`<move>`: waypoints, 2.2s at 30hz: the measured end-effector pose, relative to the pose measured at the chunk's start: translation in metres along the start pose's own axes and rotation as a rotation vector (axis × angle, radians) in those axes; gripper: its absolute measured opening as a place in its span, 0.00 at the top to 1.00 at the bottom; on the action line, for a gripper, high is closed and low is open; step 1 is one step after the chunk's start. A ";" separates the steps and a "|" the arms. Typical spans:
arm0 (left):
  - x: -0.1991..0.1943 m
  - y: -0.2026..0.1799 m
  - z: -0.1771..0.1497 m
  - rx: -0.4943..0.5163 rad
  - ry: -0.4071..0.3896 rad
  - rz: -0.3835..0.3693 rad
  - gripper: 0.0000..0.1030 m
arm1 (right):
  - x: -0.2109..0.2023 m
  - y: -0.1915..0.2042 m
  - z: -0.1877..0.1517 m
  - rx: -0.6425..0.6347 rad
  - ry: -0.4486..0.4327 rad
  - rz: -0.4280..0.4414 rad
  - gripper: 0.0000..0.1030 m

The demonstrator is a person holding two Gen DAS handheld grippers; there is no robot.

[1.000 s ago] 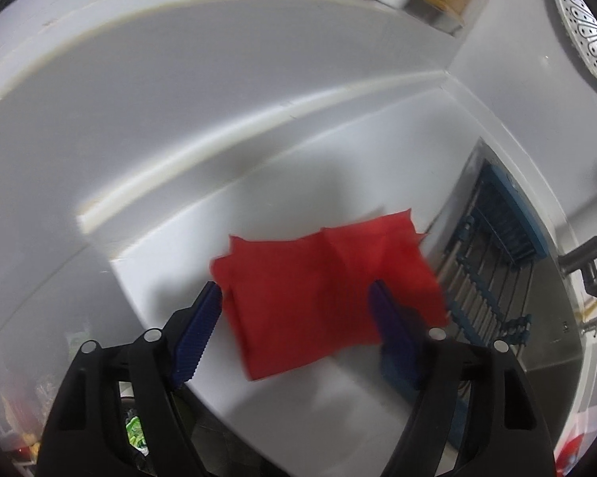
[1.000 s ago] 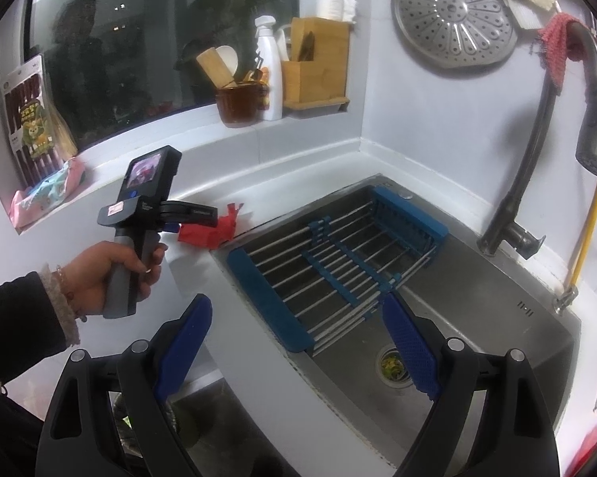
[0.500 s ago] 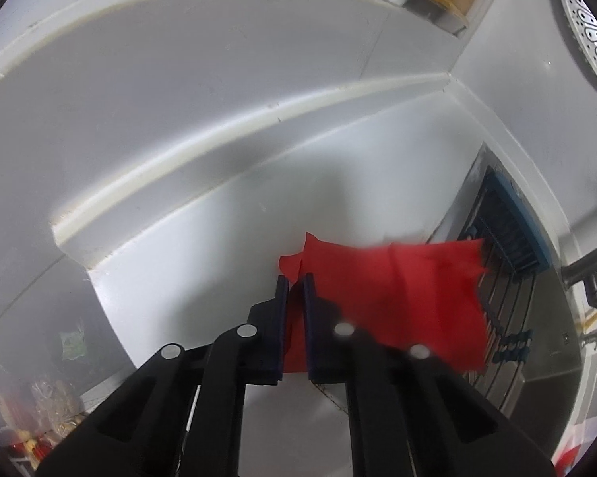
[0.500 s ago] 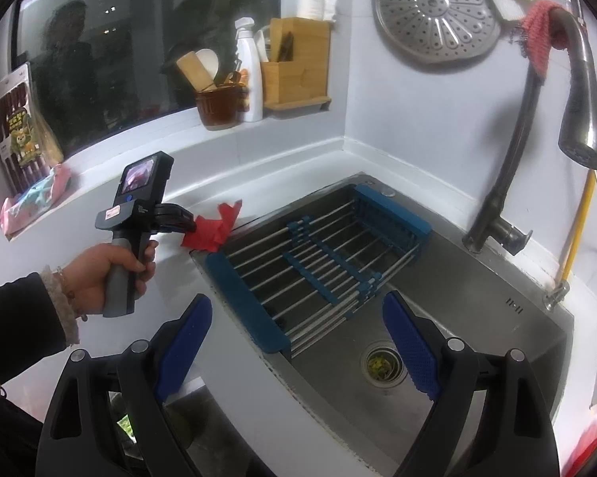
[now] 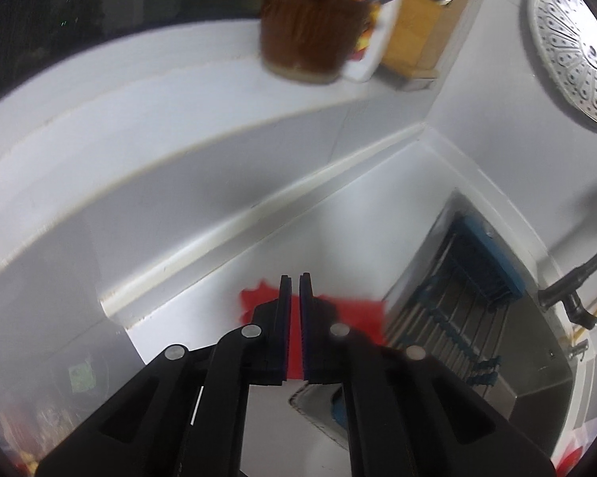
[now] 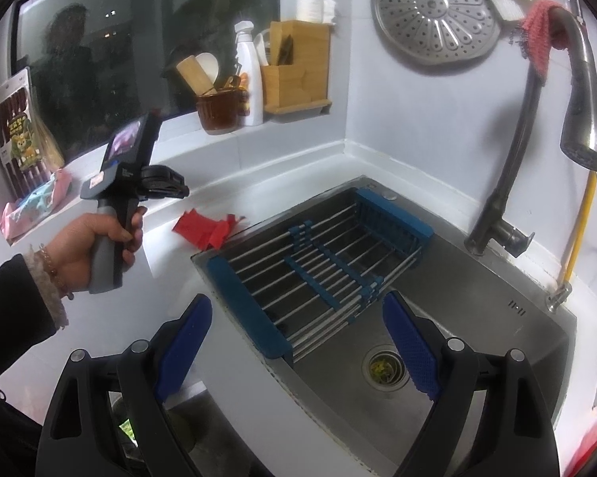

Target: Collect trash

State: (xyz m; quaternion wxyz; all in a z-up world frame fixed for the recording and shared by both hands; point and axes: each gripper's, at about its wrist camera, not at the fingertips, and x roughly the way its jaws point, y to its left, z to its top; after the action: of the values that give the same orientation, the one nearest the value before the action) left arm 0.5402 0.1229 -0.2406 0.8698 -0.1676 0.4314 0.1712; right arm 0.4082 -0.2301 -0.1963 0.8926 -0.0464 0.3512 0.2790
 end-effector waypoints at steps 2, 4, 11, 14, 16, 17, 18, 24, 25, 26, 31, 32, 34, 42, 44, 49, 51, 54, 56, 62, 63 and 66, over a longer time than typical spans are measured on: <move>-0.005 -0.003 0.002 0.018 -0.014 0.013 0.95 | -0.001 0.000 0.000 0.001 -0.003 -0.003 0.17; -0.004 0.001 0.001 0.014 -0.004 0.014 0.95 | -0.003 -0.001 -0.001 0.002 -0.008 -0.007 0.17; -0.004 0.004 -0.025 0.027 0.002 0.038 0.33 | -0.003 -0.005 -0.007 0.021 0.006 -0.020 0.17; -0.002 -0.007 -0.037 0.051 0.009 0.040 0.32 | -0.004 -0.006 -0.006 0.023 -0.003 -0.020 0.17; -0.002 -0.018 -0.043 0.085 -0.002 0.064 0.32 | -0.004 -0.006 -0.005 0.023 -0.004 -0.020 0.17; -0.002 -0.028 -0.049 0.126 -0.019 0.100 0.32 | -0.004 -0.006 -0.005 0.023 -0.005 -0.021 0.17; 0.000 -0.035 -0.052 0.157 -0.024 0.120 0.32 | -0.004 -0.006 -0.005 0.023 -0.007 -0.021 0.17; 0.027 -0.077 -0.076 0.355 -0.036 0.209 0.32 | -0.005 -0.010 -0.007 0.021 -0.003 -0.027 0.17; 0.030 -0.079 -0.077 0.368 -0.032 0.211 0.32 | -0.005 -0.011 -0.008 0.022 -0.001 -0.028 0.17; 0.038 -0.084 -0.079 0.384 -0.017 0.216 0.32 | -0.005 -0.013 -0.008 0.025 0.002 -0.031 0.17; 0.060 -0.080 -0.074 0.353 0.005 0.232 0.32 | -0.008 -0.019 -0.010 0.031 0.010 -0.048 0.17; 0.062 -0.078 -0.071 0.345 0.001 0.233 0.32 | -0.008 -0.020 -0.011 0.030 0.011 -0.055 0.17; 0.066 -0.076 -0.068 0.337 -0.002 0.230 0.38 | -0.007 -0.022 -0.012 0.033 0.015 -0.061 0.17; 0.079 -0.069 -0.060 0.339 0.028 0.199 0.79 | -0.004 -0.022 -0.009 0.039 0.021 -0.053 0.17; 0.072 -0.066 -0.056 0.318 0.013 0.196 0.86 | -0.003 -0.020 -0.008 0.033 0.020 -0.048 0.17; 0.043 -0.060 -0.042 0.266 -0.056 0.152 0.88 | 0.002 -0.015 -0.005 0.031 0.022 -0.029 0.17; 0.032 -0.056 -0.035 0.235 -0.070 0.121 0.88 | 0.003 -0.013 -0.004 0.031 0.019 -0.023 0.17; 0.020 -0.052 -0.028 0.188 -0.069 0.070 0.88 | 0.007 -0.012 0.000 0.027 0.021 -0.034 0.17; 0.007 -0.054 -0.028 0.176 -0.075 0.047 0.88 | 0.013 -0.014 0.002 0.028 0.040 -0.066 0.17; -0.041 -0.080 -0.043 0.228 -0.071 -0.005 0.88 | 0.026 -0.032 0.011 0.115 0.074 -0.128 0.17; -0.048 -0.083 -0.045 0.237 -0.066 -0.012 0.88 | 0.026 -0.035 0.013 0.133 0.073 -0.135 0.17; -0.071 -0.097 -0.053 0.264 -0.060 -0.038 0.88 | 0.024 -0.043 0.020 0.178 0.067 -0.146 0.17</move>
State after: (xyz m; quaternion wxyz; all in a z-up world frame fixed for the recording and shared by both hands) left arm 0.5059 0.0027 -0.1994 0.8998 -0.0544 0.4209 0.1015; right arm 0.4571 -0.2494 -0.2021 0.8988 -0.0018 0.4000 0.1795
